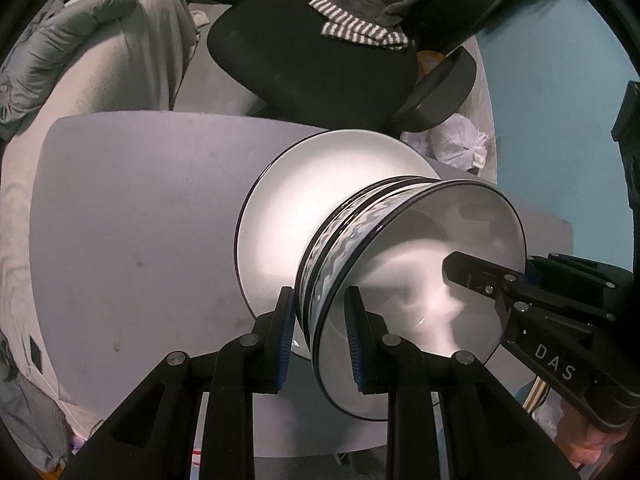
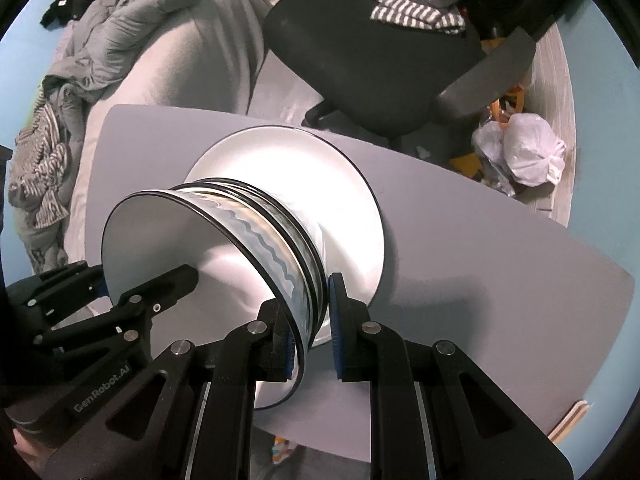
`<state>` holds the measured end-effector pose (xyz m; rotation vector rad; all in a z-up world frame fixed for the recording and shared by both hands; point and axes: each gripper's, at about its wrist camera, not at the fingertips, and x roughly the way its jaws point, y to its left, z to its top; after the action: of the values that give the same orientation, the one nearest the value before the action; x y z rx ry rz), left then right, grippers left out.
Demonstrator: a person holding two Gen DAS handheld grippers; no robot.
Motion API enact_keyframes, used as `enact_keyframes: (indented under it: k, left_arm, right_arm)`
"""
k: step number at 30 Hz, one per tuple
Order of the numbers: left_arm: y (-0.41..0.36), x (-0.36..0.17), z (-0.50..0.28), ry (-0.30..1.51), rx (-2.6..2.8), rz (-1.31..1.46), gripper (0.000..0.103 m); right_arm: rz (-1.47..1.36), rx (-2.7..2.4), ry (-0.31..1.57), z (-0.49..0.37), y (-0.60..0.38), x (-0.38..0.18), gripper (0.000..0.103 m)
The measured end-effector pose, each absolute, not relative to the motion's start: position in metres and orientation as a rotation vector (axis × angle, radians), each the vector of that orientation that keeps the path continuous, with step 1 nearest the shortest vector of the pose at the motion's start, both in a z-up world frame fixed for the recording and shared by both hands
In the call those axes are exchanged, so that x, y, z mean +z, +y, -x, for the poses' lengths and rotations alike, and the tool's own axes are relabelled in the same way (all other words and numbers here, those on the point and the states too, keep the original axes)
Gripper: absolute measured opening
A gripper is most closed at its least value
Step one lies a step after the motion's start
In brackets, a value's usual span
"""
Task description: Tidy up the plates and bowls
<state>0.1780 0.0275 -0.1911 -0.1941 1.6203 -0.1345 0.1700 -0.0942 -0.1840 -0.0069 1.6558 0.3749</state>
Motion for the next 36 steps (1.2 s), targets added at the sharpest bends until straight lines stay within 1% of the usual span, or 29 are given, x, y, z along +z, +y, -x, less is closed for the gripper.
enact_keyframes:
  k: [19,21,24,25,26,28,29,30,31,32,33,35,36]
  left_arm:
    - [0.028,-0.196,-0.181,1.610,-0.167,0.168,0.025]
    - [0.028,-0.197,-0.182,1.608,-0.171,0.172,0.027]
    - [0.030,-0.196,-0.181,1.589,-0.157,0.145,0.038]
    - [0.031,-0.195,-0.180,1.584,-0.151,0.142,0.044]
    - [0.032,-0.194,-0.180,1.578,-0.145,0.141,0.046]
    - [0.036,-0.193,-0.179,1.572,-0.127,0.141,0.047]
    - [0.038,-0.191,-0.177,1.566,-0.118,0.140,0.050]
    - [0.040,-0.190,-0.176,1.560,-0.110,0.137,0.053]
    - [0.042,-0.187,-0.174,1.551,-0.098,0.132,0.059]
    - [0.043,-0.185,-0.173,1.540,-0.088,0.127,0.060]
    - [0.045,-0.181,-0.170,1.527,-0.083,0.124,0.060]
    - [0.046,-0.171,-0.164,1.508,-0.071,0.119,0.061]
    - [0.047,-0.168,-0.161,1.500,-0.071,0.121,0.061]
  right_arm:
    - [-0.027,0.332,1.673,-0.176,-0.091,-0.201,0.015]
    - [-0.020,0.332,1.667,-0.176,-0.090,-0.201,0.016]
    - [-0.024,0.334,1.664,-0.175,-0.089,-0.200,0.021]
    - [-0.020,0.334,1.659,-0.175,-0.089,-0.200,0.022]
    - [-0.015,0.334,1.646,-0.175,-0.089,-0.198,0.023]
    - [0.016,0.314,1.622,-0.174,-0.088,-0.195,0.038]
    - [0.027,0.306,1.608,-0.174,-0.088,-0.193,0.043]
    - [0.033,0.305,1.598,-0.174,-0.089,-0.192,0.051]
    - [0.040,0.300,1.588,-0.173,-0.090,-0.190,0.053]
    - [0.043,0.294,1.580,-0.173,-0.091,-0.188,0.053]
    - [0.041,0.288,1.573,-0.171,-0.093,-0.186,0.053]
    - [0.031,0.278,1.553,-0.168,-0.096,-0.180,0.056]
    - [0.026,0.276,1.543,-0.167,-0.098,-0.176,0.062]
